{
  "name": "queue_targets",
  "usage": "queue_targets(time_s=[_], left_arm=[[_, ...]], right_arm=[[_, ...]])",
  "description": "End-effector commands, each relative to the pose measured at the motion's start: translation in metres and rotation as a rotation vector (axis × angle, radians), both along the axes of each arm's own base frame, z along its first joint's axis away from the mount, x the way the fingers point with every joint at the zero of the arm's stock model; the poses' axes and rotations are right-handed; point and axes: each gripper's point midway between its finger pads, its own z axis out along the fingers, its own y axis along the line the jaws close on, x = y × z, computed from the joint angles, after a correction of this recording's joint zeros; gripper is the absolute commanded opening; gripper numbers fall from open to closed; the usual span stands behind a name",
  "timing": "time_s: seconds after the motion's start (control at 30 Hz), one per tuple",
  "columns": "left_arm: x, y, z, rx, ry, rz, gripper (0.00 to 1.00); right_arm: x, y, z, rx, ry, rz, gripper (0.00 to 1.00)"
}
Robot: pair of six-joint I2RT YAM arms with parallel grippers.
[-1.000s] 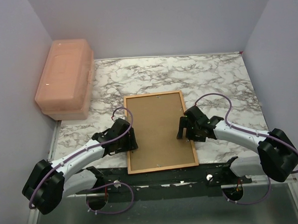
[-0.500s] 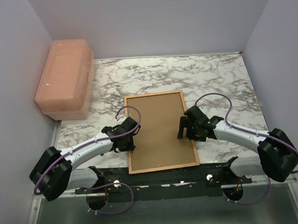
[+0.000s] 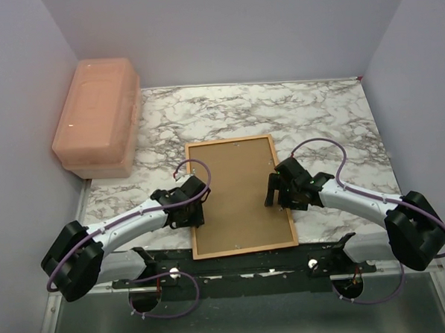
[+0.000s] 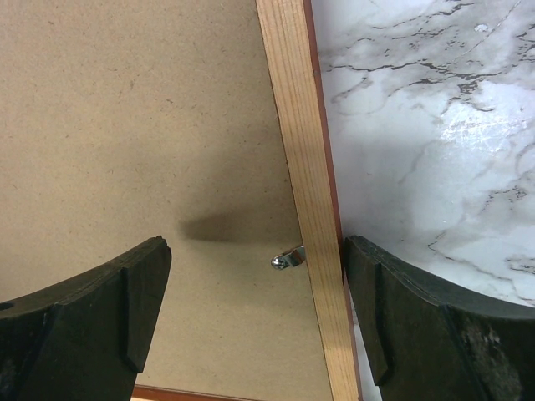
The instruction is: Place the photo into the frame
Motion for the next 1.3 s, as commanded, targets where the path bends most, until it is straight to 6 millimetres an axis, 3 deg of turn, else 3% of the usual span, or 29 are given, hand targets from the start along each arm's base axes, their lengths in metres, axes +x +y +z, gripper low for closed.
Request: queue_targets(time_s=[0.0,0.27,0.5,0.63,0.83,1.17,1.27], left_arm=[[-0.018,0.002,0.001,-0.014,0.024,-0.054,0.53],[-0.026,0.013,-0.009,0.039,0.046,-0.042,0.58],[-0.013,0.013,-0.008,0.084,0.02,-0.035,0.5],[-0.004,0.012,-0.005,0.117,0.004,-0.037,0.38],[0.003,0.01,-0.01,0.15,0.002,-0.047,0.0],[0.0,0.0,-0.007,0.072,-0.005,-0.074,0.0],[-0.004,-0.001,0.001,0.033,-0.015,-0.069,0.27]], right_arm=[[-0.006,-0.001,-0.003,-0.001,0.016,0.007,0.93],[-0.007,0.0,-0.006,-0.002,0.025,0.015,0.93],[-0.009,0.001,-0.008,0.003,0.029,0.017,0.93],[-0.011,0.0,-0.01,0.004,0.037,0.02,0.93],[-0.013,0.0,-0.012,0.007,0.042,0.021,0.93],[-0.013,0.0,-0.005,0.015,0.03,0.021,0.94],[-0.013,-0.002,0.003,0.02,0.014,0.011,0.97]])
